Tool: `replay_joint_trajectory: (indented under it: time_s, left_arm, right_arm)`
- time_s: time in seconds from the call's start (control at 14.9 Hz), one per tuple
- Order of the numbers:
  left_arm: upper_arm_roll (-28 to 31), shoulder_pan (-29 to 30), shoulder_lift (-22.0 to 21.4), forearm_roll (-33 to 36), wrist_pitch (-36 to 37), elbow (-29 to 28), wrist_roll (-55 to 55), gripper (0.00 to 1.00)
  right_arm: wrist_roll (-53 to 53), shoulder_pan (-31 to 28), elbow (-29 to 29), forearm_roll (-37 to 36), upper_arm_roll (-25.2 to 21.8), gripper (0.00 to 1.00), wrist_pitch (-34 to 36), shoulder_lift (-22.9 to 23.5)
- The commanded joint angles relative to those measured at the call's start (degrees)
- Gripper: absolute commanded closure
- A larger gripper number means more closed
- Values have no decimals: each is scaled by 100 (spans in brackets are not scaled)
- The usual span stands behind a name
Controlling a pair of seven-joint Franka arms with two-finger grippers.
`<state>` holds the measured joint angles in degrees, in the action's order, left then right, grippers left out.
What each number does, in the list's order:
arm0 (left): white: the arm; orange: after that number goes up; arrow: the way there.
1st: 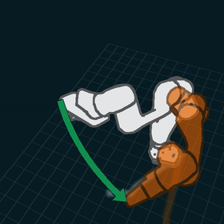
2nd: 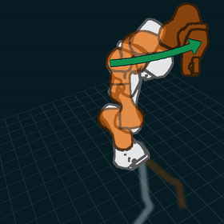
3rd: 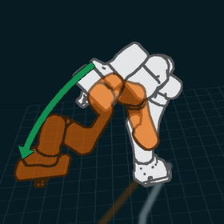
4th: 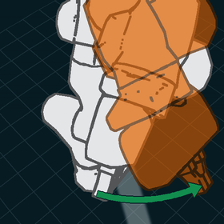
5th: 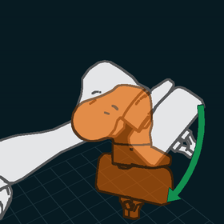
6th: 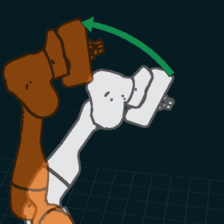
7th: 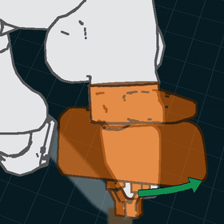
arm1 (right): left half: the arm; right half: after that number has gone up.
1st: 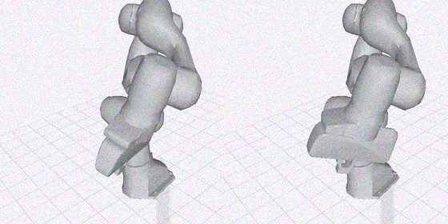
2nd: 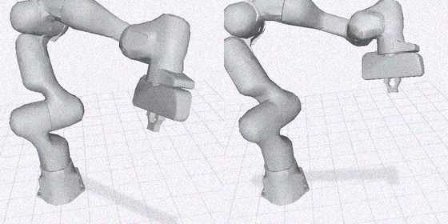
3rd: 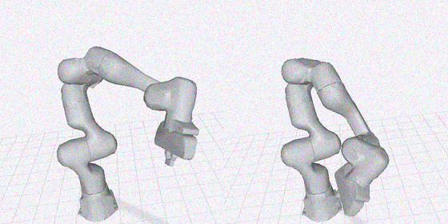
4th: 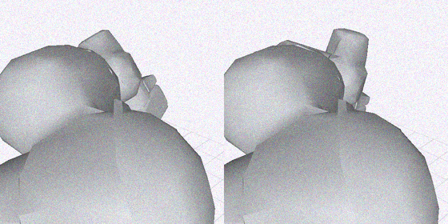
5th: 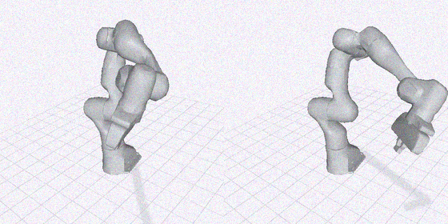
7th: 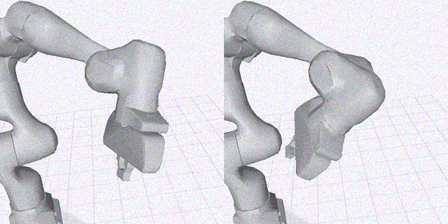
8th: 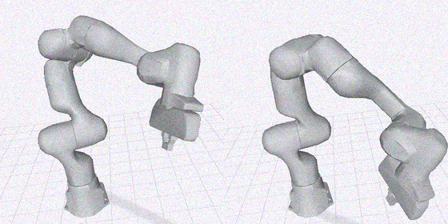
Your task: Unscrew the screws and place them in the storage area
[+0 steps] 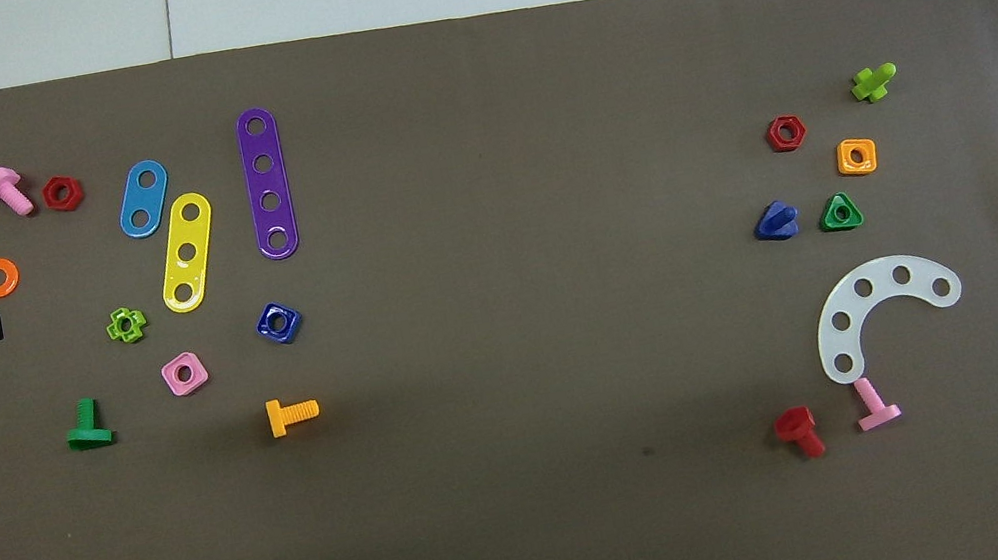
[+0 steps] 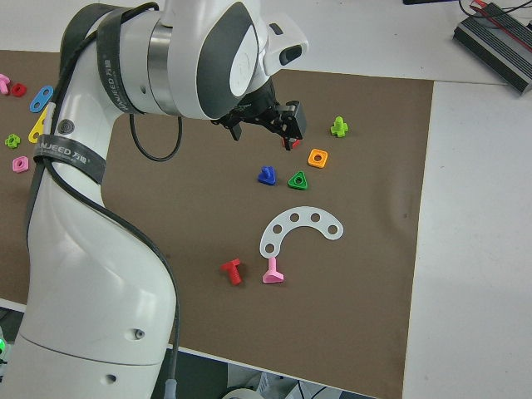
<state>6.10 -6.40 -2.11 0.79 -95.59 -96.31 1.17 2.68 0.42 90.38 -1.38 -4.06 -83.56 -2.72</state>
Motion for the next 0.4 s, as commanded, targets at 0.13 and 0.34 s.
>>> replay_joint_trajectory:
  time_s: [0.13, 0.34]
  left_arm:
    - [-30, 33, -140, 115, 14, -133, 68, 0]
    - [-30, 33, -140, 115, 14, -133, 68, 0]
  right_arm:
    - [-93, -33, 155, -116, 46, 0, -407, -123]
    - [-93, -33, 155, -108, 46, 0, -398, -123]
